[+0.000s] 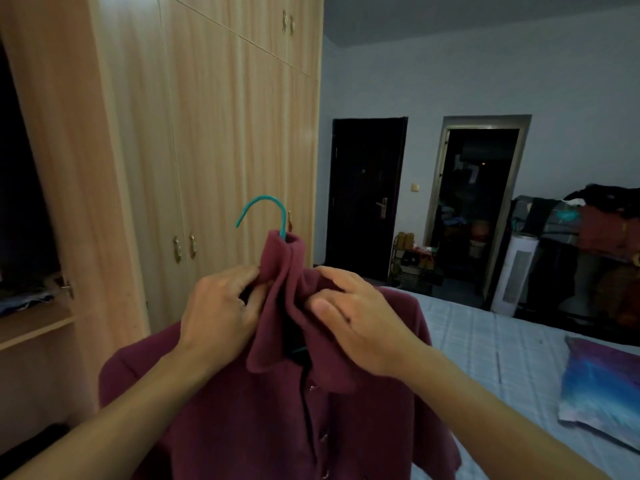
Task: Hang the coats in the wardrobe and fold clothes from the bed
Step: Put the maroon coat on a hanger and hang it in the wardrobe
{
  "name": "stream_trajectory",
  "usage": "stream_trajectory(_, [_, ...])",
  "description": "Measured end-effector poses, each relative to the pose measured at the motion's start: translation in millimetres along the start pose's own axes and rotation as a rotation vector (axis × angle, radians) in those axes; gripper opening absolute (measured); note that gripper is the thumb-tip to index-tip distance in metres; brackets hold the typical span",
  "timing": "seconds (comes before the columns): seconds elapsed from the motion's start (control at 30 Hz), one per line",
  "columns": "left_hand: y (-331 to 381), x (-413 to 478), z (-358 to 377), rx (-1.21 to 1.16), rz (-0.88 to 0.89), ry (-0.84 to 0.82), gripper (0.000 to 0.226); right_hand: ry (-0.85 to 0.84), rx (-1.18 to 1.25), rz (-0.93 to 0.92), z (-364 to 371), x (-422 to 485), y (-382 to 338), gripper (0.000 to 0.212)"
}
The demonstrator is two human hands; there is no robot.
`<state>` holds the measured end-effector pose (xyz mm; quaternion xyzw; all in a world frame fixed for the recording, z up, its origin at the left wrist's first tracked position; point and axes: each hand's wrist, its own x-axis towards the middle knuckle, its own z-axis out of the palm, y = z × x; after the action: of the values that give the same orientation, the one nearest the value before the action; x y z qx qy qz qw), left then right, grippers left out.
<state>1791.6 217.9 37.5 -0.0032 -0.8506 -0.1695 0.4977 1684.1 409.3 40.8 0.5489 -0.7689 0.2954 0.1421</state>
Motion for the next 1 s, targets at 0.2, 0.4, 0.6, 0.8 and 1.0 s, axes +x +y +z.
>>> stream_trajectory(0.2, [-6.0,4.2,-15.9,0.014,0.037,0.019,0.017,0.059,0.001,-0.025,-23.9,9.7,13.2,0.03])
stream_trajectory(0.4, [-12.1,4.5,-33.9,0.086,0.094,0.016,0.016,0.123,-0.115,-0.011,-15.4,12.0,17.2,0.021])
stream_trajectory(0.6, [-15.7,7.2,-54.6,0.111,0.123,-0.007,0.018,0.24,0.002,-0.108,-5.0,23.1,-2.3,0.018])
stream_trajectory(0.8, [-0.6,9.9,-59.8,0.117,0.151,-0.074,0.022,0.312,0.068,-0.184,5.3,42.8,-35.1,0.015])
stream_trajectory(1.0, [-19.8,1.3,-95.4,0.198,0.124,-0.148,0.042,0.419,0.082,-0.132,-3.3,43.5,-35.4,0.015])
